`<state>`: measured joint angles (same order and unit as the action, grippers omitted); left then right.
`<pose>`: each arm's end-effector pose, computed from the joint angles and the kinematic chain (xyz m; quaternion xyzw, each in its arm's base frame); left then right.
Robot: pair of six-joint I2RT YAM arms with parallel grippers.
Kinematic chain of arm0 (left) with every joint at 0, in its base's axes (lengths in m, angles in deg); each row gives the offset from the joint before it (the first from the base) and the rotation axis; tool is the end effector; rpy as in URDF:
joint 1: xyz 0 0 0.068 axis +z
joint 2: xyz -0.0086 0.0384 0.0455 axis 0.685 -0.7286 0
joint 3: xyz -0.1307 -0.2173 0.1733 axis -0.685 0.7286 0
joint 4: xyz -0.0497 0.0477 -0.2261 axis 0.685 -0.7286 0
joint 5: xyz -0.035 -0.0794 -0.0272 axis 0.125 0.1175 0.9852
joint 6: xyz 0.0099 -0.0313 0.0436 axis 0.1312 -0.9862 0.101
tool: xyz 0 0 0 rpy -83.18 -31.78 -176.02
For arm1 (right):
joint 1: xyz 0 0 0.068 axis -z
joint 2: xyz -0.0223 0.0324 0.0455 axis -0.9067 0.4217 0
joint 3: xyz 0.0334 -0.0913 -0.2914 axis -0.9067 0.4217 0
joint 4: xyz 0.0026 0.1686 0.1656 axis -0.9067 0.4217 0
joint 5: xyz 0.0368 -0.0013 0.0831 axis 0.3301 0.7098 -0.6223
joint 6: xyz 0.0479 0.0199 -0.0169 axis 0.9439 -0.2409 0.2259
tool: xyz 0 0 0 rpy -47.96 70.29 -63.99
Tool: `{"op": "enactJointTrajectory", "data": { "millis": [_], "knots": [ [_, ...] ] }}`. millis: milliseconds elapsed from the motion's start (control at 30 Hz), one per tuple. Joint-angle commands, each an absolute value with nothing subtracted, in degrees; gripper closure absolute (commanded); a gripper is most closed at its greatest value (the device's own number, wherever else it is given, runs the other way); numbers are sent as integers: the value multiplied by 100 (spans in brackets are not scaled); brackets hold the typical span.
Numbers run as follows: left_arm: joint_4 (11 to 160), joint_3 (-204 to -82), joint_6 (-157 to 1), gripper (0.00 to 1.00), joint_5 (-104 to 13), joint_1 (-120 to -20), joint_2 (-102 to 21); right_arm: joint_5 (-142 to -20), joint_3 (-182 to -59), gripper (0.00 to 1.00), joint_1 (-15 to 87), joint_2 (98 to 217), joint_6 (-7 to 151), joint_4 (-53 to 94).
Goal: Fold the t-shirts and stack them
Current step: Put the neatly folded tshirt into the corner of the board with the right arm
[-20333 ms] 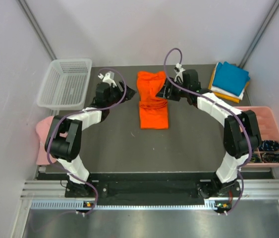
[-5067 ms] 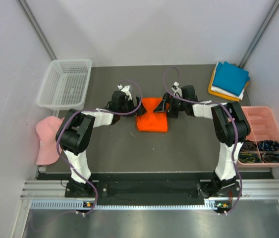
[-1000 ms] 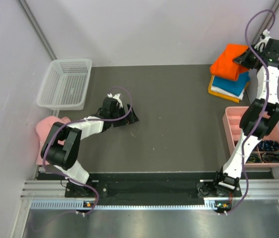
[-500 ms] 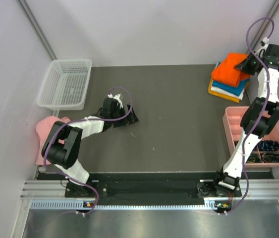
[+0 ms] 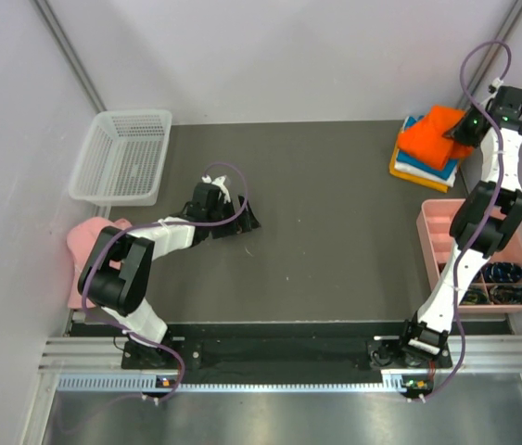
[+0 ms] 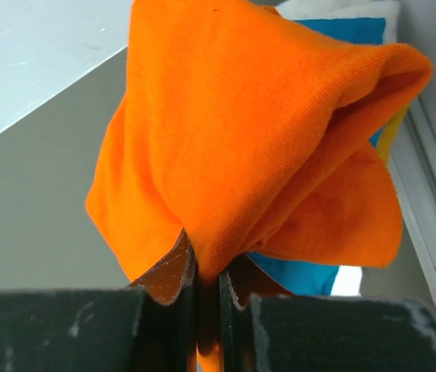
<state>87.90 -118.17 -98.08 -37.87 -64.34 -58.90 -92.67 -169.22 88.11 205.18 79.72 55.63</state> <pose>0.2903 -0.1230 0.2194 -0.0305 0.9083 -0.2921 0.2980 0.4750 -0.1890 0.3218 0.2203 0.8689 0.1218 0.4262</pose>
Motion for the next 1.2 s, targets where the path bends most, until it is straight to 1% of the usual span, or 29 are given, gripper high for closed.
{"op": "enactJointTrajectory", "data": {
  "millis": [0, 33, 67, 100, 133, 167, 200, 267, 433, 567, 733, 800, 833, 867, 1000, 1033, 1100, 1133, 1167],
  "knots": [
    [8992, -11942, -9778, 1, -3707, -6441, -5901, -8826, -17239, 95, 8861, 20549, 7943, 5593],
    [9000, -11942, -9778, 1, -3707, -6441, -5901, -8791, -17300, 86, 8861, 20576, 7935, 5620],
    [9000, -11942, -9787, 1, -3698, -6441, -5901, -8721, -17309, 75, 8870, 20576, 7943, 5638],
    [8992, -11951, -9778, 1, -3698, -6441, -5919, -8659, -17292, 46, 8870, 20567, 7961, 5655],
    [8983, -11951, -9778, 1, -3707, -6441, -5919, -8572, -17300, 37, 8870, 20567, 7987, 5664],
    [8992, -11951, -9778, 1, -3707, -6441, -5910, -8449, -17292, 32, 8870, 20541, 8022, 5673],
    [8992, -11943, -9787, 1, -3707, -6441, -5910, -8396, -17266, 22, 8870, 20523, 8049, 5656],
    [8992, -11934, -9778, 1, -3715, -6441, -5893, -8290, -17222, 18, 8870, 20410, 8136, 5620],
    [9001, -11890, -9796, 1, -3715, -6441, -5831, -8202, -16756, 16, 8870, 19944, 8277, 5296],
    [9044, -11828, -9813, 1, -3750, -6441, -5761, -8052, -16484, 15, 8870, 19522, 8321, 5304],
    [9079, -11819, -9822, 1, -3838, -6441, -5691, -8105, -15808, 13, 8861, 18565, 8444, 5111],
    [9106, -11819, -9831, 1, -3908, -6441, -5647, -7974, -15430, 10, 8774, 18257, 8462, 4979],
    [9115, -11819, -9840, 1, -3935, -6441, -5603, -7721, -15350, 2, 8739, 17951, 8453, 4979],
    [9123, -11828, -9831, 1, -3961, -6441, -5568, -7640, -15228, 1, 8712, 17817, 8444, 4987],
    [9097, -11837, -9787, 1, -4040, -6441, -5453, -7683, -14823, 1, 8502, 17106, 8453, 4996],
    [9080, -11837, -9761, 1, -4119, -6441, -5392, -7501, -14700, 1, 8318, 16956, 8444, 4996],
    [8966, -11837, -9778, 1, -4233, -6441, -5322, -7420, -14287, 1, 8150, 16455, 8479, 4944],
    [8930, -11828, -9778, 1, -4286, -6441, -5225, -7193, -14121, 1, 7958, 16262, 8627, 4813],
    [8904, -11811, -9778, 1, -4391, -6441, -5181, -7156, -13701, 1, 7886, 15895, 8698, 4698]
  ]
}}
